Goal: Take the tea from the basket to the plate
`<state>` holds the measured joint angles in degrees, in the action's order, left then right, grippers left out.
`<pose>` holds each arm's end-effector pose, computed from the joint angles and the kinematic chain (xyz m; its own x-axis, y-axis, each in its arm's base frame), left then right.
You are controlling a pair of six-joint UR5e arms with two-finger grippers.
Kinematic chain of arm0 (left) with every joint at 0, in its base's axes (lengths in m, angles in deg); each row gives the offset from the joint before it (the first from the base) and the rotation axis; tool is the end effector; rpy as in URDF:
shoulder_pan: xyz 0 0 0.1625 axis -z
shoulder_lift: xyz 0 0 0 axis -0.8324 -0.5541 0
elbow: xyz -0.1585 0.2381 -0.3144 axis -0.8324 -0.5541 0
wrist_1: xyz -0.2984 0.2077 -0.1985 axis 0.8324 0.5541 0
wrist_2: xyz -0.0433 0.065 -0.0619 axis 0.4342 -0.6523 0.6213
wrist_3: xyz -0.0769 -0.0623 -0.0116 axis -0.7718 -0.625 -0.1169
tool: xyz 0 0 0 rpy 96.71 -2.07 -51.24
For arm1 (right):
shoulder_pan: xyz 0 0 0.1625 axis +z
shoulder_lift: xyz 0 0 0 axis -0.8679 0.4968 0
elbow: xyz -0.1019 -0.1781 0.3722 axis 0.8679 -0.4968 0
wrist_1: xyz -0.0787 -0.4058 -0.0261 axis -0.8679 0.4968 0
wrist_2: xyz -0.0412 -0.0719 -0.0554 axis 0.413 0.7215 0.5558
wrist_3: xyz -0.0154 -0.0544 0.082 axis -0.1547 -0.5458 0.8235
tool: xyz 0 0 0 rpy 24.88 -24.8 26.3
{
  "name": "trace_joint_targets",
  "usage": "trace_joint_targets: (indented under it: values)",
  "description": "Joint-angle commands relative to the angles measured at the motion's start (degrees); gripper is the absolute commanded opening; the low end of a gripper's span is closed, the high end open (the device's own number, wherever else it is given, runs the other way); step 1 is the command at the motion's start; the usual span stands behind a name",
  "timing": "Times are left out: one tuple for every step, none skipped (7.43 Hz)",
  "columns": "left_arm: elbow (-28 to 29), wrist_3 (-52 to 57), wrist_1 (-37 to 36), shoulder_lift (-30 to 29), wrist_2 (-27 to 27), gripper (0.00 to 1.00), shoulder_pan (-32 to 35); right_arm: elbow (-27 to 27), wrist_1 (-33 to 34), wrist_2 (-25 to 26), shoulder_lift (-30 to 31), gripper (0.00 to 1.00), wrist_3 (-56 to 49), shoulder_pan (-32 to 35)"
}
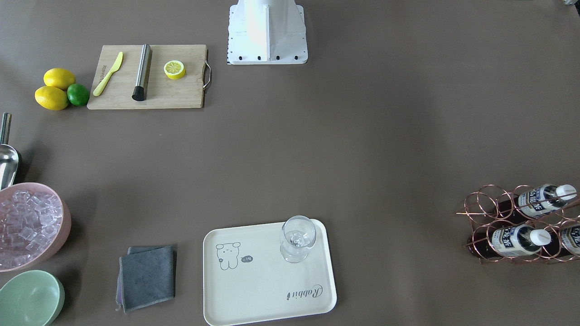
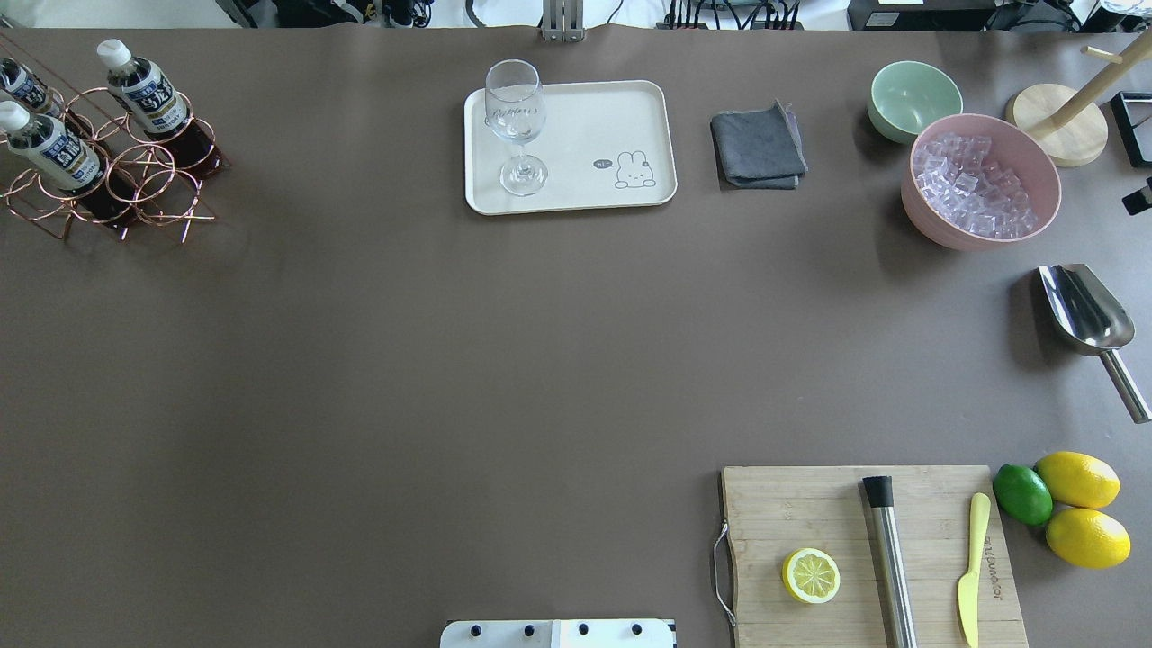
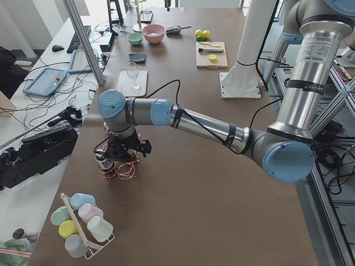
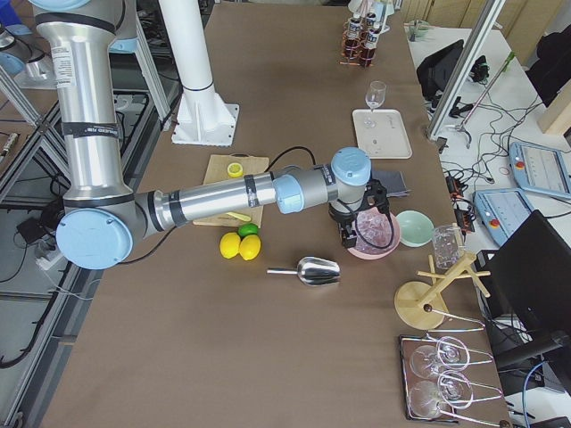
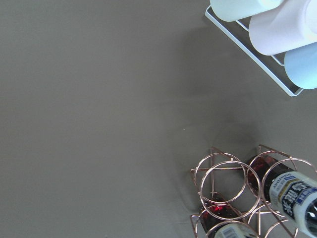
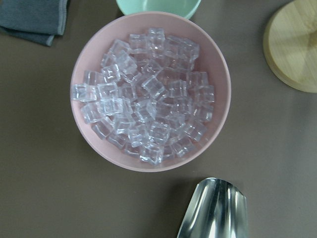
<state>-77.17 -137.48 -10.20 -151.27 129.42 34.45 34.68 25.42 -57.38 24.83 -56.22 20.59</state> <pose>-0.0673 -0.5711 0.5212 0.0546 -0.9958 -0.0732 0.6669 0.0910 -0.7396 -0.0272 -0.5283 0.5241 0.6102 -0.2882 0.7380 0.1198 0.9544 0.2736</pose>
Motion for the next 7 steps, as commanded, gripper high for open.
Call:
trace_joint_targets:
  values:
    - [2.1,-9.88,-0.42,-4.7,-0.01,0.99,0.51,-0.67,-10.43,-0.67,-2.56,1.0,1.18,-7.03]
    - [2.19,-12.71,-0.42,-5.67,-0.01,0.99,0.51,-0.85,-15.46,-0.23,-3.25,1.0,7.54,-10.37]
    - [4.28,-14.47,-0.16,-7.86,-0.01,0.99,0.43,-0.85,-18.56,1.42,-5.87,1.0,17.0,-13.97]
    - [8.74,-14.49,0.01,-11.36,-0.01,0.99,0.34,-0.76,-20.85,4.75,-8.33,1.0,23.36,-17.4]
    - [8.96,-14.32,0.28,-11.83,0.08,0.99,-0.01,-0.76,-23.92,7.22,-8.7,1.0,24.03,-19.52]
    - [8.96,-13.97,1.67,-12.27,0.0,0.99,-0.19,-0.94,-27.78,9.5,-8.62,1.0,23.95,-21.46]
    - [8.96,-14.05,3.25,-12.36,-0.01,0.99,-0.28,-1.2,-29.82,11.27,-8.62,1.0,23.95,-23.13]
